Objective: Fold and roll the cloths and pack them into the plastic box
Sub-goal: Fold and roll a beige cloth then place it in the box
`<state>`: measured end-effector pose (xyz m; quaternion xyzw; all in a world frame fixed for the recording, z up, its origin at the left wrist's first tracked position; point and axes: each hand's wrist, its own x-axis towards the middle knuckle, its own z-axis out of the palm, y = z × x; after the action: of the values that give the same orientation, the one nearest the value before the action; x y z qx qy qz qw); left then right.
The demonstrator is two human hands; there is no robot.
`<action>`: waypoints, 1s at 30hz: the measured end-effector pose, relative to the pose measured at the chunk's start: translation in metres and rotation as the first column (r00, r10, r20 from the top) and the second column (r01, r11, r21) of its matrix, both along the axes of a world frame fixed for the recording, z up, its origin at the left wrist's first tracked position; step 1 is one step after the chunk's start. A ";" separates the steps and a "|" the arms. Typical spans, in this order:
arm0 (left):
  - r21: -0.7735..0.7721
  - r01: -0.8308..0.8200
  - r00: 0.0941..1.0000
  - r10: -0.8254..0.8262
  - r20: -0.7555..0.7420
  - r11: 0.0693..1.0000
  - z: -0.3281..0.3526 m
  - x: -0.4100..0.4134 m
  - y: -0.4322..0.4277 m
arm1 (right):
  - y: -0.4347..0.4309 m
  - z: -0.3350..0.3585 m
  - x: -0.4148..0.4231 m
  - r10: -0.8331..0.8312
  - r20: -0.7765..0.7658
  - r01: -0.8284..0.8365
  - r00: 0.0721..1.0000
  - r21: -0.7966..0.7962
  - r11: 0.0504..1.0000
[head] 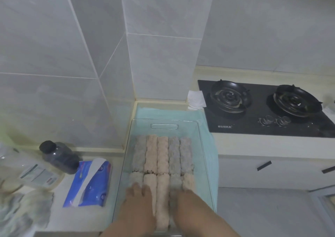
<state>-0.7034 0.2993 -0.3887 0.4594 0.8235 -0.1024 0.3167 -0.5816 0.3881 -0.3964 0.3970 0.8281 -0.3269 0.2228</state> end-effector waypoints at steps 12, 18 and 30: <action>0.039 -0.339 0.880 0.301 0.367 0.940 -0.008 -0.011 -0.007 | -0.001 0.012 0.006 -0.478 -0.051 0.458 0.877 -0.214 0.863; 0.039 -0.378 0.847 0.329 0.418 0.925 -0.003 -0.010 -0.005 | 0.003 0.010 0.003 -0.657 -0.040 0.567 0.753 -0.467 0.679; 0.120 -0.385 0.861 0.309 0.403 0.915 0.001 -0.006 -0.009 | -0.005 0.019 0.007 -0.513 -0.096 0.463 0.853 -0.316 0.828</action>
<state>-0.7091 0.2900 -0.3876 0.3427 0.8228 0.1281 0.4350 -0.5745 0.3829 -0.3771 0.5297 0.6599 -0.5211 0.1115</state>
